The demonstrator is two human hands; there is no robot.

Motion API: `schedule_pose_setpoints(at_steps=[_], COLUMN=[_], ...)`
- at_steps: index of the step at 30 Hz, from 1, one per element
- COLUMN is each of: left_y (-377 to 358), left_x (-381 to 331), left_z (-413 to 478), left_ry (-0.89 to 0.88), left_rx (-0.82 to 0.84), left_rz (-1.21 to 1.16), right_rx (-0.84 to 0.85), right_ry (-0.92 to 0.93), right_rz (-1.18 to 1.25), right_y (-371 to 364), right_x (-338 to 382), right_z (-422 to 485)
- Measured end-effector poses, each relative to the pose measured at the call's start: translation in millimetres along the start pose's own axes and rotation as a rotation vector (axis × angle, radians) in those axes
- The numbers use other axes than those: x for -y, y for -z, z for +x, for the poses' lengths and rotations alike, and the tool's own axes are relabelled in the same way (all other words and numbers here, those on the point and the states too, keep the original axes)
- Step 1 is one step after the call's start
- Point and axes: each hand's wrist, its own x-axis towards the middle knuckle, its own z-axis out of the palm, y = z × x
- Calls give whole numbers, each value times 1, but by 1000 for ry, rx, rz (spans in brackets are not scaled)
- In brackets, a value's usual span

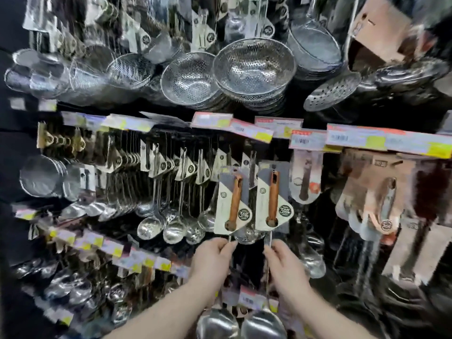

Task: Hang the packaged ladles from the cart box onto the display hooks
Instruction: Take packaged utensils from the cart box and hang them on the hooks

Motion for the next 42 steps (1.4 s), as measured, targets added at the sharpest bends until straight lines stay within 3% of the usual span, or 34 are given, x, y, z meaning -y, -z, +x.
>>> schedule_pose_setpoints(at_steps=[5,10,20,24,35,42], left_y=[5,-4,-30,-34,-41,-42], left_x=[9,13,25,26,35,31], left_z=[24,35,50,56,79,87], left_ry=[-5,-120,-178,-135,-135,-192], left_rx=[78,88,144,151,145,125], left_rz=[-149,-156,-283,-386,-373,-349], right_rx=[-94,-135,-271,-286,-383,-413], right_ry=[-14,-12,47,67,238,221], right_rz=[-5,20,79,100,94,75], right_y=[-17,-28,-39,-42,-48,-42], right_x=[10,6,-16,-22,-10,12], right_z=[11,21,35,41,55,62])
